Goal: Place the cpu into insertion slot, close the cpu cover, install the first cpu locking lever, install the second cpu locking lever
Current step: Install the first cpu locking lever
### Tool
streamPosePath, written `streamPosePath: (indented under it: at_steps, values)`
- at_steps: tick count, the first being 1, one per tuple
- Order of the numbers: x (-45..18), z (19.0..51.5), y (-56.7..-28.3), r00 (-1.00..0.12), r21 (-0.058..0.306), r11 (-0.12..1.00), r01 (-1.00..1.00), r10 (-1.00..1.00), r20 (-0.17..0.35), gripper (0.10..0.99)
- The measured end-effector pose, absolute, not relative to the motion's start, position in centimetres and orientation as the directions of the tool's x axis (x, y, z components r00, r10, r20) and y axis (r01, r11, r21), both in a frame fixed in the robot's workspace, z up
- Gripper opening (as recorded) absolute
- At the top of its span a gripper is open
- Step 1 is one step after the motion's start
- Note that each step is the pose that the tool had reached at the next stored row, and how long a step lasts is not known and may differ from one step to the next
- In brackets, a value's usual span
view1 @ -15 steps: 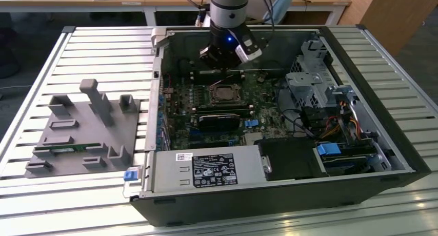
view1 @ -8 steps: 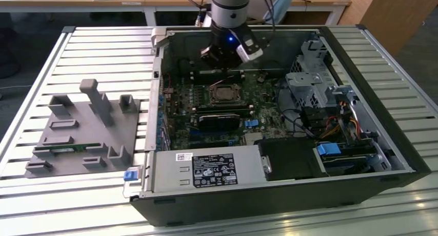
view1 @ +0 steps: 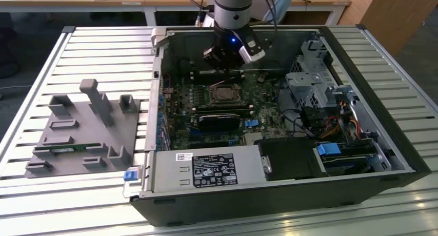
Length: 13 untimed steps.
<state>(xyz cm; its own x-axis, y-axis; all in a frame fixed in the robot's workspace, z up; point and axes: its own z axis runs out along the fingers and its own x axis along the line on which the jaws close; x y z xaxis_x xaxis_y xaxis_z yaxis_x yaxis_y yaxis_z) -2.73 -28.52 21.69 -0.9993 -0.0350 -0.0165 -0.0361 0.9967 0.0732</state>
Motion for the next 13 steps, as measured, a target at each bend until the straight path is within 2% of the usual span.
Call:
streamPosePath:
  at_steps: [13]
  values:
    - [-1.9, 20.6, -28.5, -1.0, 0.073, 0.997, -0.021, -0.02, -0.016, 0.106]
